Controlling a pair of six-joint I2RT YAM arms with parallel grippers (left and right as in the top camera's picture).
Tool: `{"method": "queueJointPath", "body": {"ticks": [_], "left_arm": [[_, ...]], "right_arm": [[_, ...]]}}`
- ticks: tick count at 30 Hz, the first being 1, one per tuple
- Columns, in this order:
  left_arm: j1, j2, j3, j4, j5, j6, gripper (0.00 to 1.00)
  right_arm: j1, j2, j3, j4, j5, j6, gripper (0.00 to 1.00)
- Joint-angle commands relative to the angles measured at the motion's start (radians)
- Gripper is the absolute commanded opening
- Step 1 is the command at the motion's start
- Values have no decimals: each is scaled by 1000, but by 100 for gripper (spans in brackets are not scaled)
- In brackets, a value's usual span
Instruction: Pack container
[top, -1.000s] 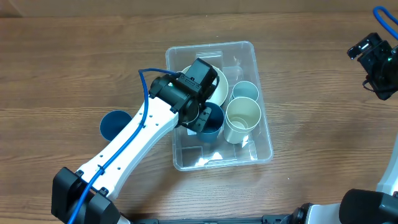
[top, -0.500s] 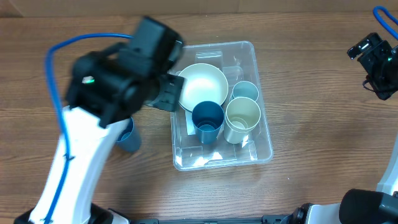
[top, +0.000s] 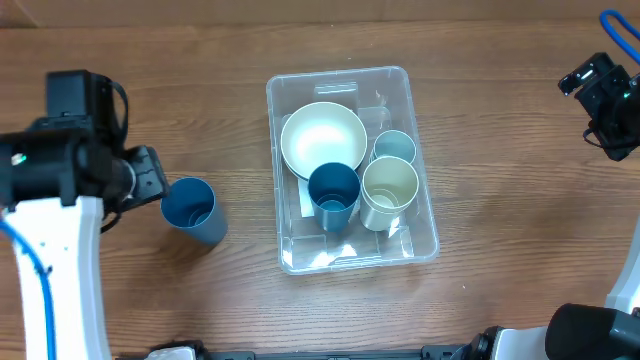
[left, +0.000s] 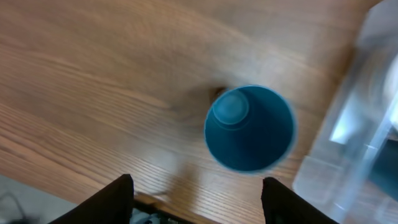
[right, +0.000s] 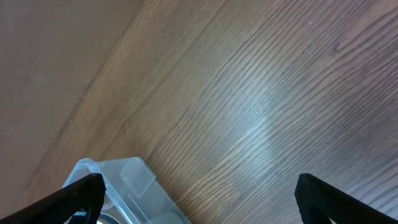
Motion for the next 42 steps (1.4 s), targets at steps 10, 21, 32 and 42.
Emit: {"method": "queueJointPath", "body": {"ticks": [10, 21, 32, 42], "left_arm": [[11, 37, -442, 309, 45, -25, 40], [8, 40, -151, 180, 9, -20, 4], [-380, 41, 489, -1, 190, 218, 4], [-731, 193, 479, -20, 36, 253, 4]], "right_arm": [[0, -8, 5, 4, 2, 5, 100], [0, -8, 5, 4, 2, 5, 100], [0, -8, 5, 4, 2, 5, 100], [0, -8, 5, 4, 2, 5, 100]]}}
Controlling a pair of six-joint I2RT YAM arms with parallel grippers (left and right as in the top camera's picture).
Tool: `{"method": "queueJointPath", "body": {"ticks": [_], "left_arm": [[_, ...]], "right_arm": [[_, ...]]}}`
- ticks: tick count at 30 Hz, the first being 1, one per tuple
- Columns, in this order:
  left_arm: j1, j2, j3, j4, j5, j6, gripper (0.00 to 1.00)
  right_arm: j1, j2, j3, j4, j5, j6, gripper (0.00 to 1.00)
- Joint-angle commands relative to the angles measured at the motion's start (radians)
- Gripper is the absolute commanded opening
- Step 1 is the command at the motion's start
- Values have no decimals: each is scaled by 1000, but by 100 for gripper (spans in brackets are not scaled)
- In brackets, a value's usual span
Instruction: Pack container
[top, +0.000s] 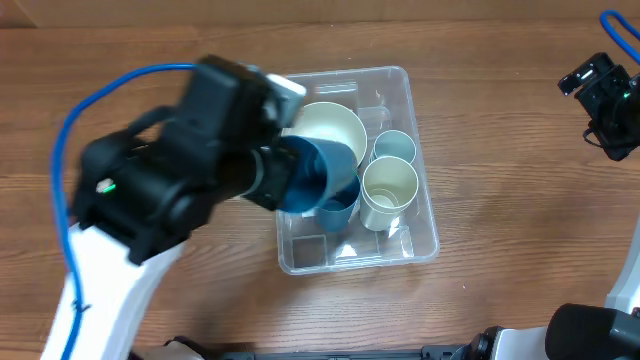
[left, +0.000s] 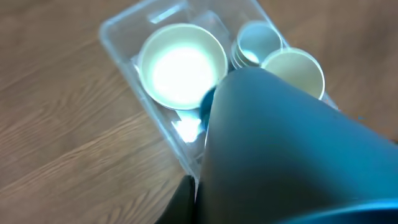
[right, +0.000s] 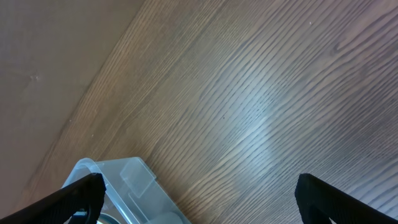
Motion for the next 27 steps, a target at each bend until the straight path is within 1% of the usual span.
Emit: {"method": "queueJointPath", "body": {"ticks": [1, 5, 9, 13, 16, 20, 24, 27], "left_arm": [[-57, 101, 3, -9, -70, 33, 4], [-61, 166, 3, -15, -116, 3, 4], [-60, 172, 3, 21, -117, 4, 4], [-60, 180, 3, 24, -117, 4, 4], [-60, 198, 2, 11, -117, 4, 4], [-60, 232, 2, -42, -117, 3, 4], [-60, 247, 2, -55, -112, 4, 4], [-60, 259, 2, -54, -109, 4, 10]], "right_arm": [[0, -8, 5, 4, 2, 5, 100], [0, -8, 5, 4, 2, 5, 100], [0, -8, 5, 4, 2, 5, 100], [0, -8, 5, 4, 2, 5, 100], [0, -8, 5, 4, 2, 5, 100], [0, -8, 5, 4, 2, 5, 100], [0, -8, 5, 4, 2, 5, 100], [0, -8, 5, 4, 2, 5, 100]]}}
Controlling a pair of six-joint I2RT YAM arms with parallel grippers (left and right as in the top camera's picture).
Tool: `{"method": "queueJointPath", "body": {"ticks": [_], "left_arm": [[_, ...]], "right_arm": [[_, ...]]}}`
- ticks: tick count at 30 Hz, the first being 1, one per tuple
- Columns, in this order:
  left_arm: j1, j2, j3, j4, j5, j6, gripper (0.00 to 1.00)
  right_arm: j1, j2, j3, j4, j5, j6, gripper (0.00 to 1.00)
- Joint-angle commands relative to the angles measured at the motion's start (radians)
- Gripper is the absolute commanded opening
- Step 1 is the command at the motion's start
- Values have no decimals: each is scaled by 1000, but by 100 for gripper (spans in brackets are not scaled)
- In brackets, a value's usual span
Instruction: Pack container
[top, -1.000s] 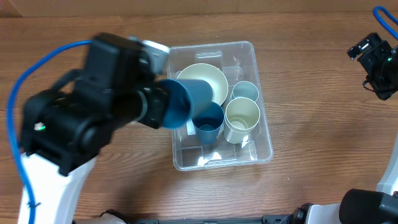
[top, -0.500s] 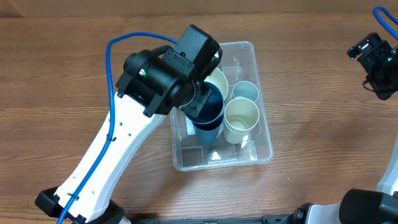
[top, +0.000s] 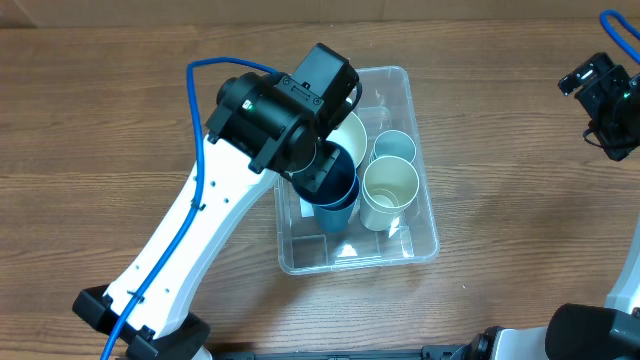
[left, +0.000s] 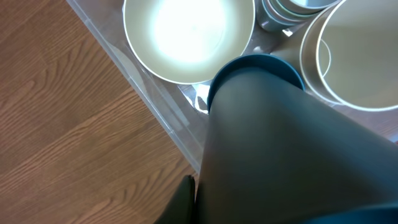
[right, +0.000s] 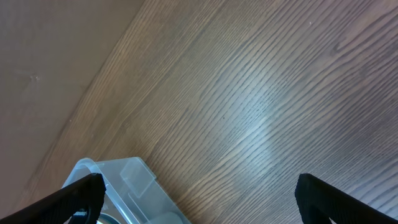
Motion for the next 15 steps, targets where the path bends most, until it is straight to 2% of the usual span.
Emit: {"method": "queueJointPath", "body": {"ticks": [1, 4, 8, 11, 15], "left_arm": [[-2, 19, 8, 2, -1, 2, 12], [-2, 41, 8, 9, -2, 2, 13], [-2, 50, 9, 44, -6, -9, 24], [9, 45, 47, 40, -94, -96, 34], [92, 43, 177, -40, -262, -240, 50]], "right_arm": [[0, -8, 5, 4, 2, 5, 100], [0, -8, 5, 4, 2, 5, 100], [0, -8, 5, 4, 2, 5, 100], [0, -8, 5, 4, 2, 5, 100], [0, -8, 5, 4, 2, 5, 100]]}}
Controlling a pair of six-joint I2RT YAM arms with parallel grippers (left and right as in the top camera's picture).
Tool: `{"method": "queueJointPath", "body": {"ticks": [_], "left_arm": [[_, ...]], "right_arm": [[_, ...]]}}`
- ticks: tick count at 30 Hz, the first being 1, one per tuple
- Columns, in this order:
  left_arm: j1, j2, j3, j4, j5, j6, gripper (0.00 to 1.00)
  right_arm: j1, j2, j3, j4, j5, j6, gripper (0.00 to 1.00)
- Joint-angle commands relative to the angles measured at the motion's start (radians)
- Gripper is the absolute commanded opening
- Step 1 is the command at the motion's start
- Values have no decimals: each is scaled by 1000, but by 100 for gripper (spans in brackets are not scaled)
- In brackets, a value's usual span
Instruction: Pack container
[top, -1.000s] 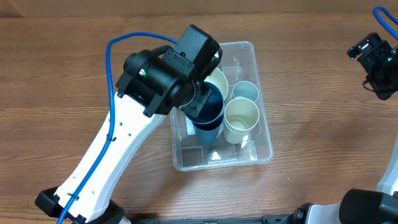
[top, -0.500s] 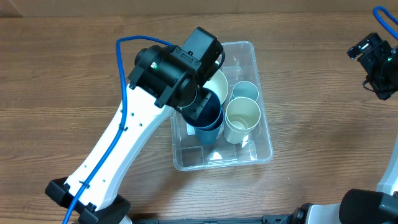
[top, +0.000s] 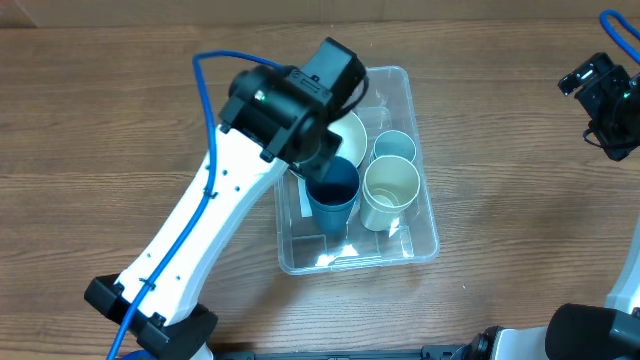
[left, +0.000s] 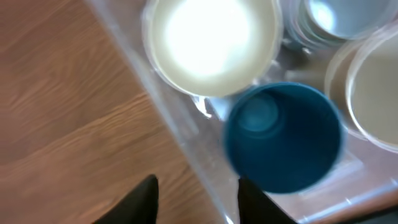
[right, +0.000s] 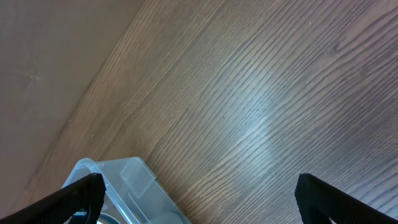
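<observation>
A clear plastic container (top: 412, 110) sits mid-table. Inside it stand a dark blue cup (top: 332, 190), a cream bowl (top: 352, 132), a cream cup (top: 390, 190) and a light blue cup (top: 394, 147). The left wrist view looks down on the blue cup (left: 283, 137), upright beside the bowl (left: 208, 46). My left gripper (left: 198, 202) is open and empty above the container's left wall (left: 186, 146), just clear of the blue cup. My right gripper (right: 199, 205) hangs open and empty over bare wood at the far right, with the container's corner (right: 124, 180) below it.
The left arm (top: 230, 200) reaches diagonally from the front left over the container's left half and hides part of the bowl. The right arm (top: 605, 100) stays at the table's right edge. Wooden tabletop (top: 520, 200) surrounds the container.
My left gripper was shut on the dark blue cup, low in the container. Now it is open and slightly higher, and the cup stands free in the container. The right arm has not moved.
A dark blue cup stood on the table left of the container, my open left gripper beside it. Then the gripper held that cup over the container, then low over another dark blue cup inside. Now the cup is released there, and only one blue cup shows.
</observation>
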Motion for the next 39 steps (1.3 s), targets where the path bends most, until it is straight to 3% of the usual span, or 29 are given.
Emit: {"method": "queueJointPath", "body": {"ticks": [1, 4, 6, 7, 10, 13, 14, 28, 35, 39], "left_arm": [[111, -7, 147, -41, -194, -150, 56], [247, -31, 214, -40, -197, -182, 61], [361, -47, 247, -40, -195, -223, 69], [451, -55, 264, -37, -191, -251, 77], [618, -58, 271, -14, -120, -251, 84], [715, -56, 266, -18, -29, -200, 84], [734, -56, 266, -24, -21, -198, 98], [770, -56, 266, -40, -22, -198, 100], [770, -56, 266, -40, -22, -198, 100], [770, -56, 266, -40, -22, -198, 100]], "right_arm": [[0, -8, 5, 3, 2, 5, 100], [0, -8, 5, 3, 2, 5, 100], [0, -8, 5, 3, 2, 5, 100], [0, -8, 5, 3, 2, 5, 100], [0, -8, 5, 3, 2, 5, 100], [0, -8, 5, 3, 2, 5, 100], [0, -8, 5, 3, 2, 5, 100], [28, -64, 5, 3, 2, 5, 100], [224, -287, 3, 0, 21, -8, 100], [360, -426, -6, -7, 251, -14, 100]]}}
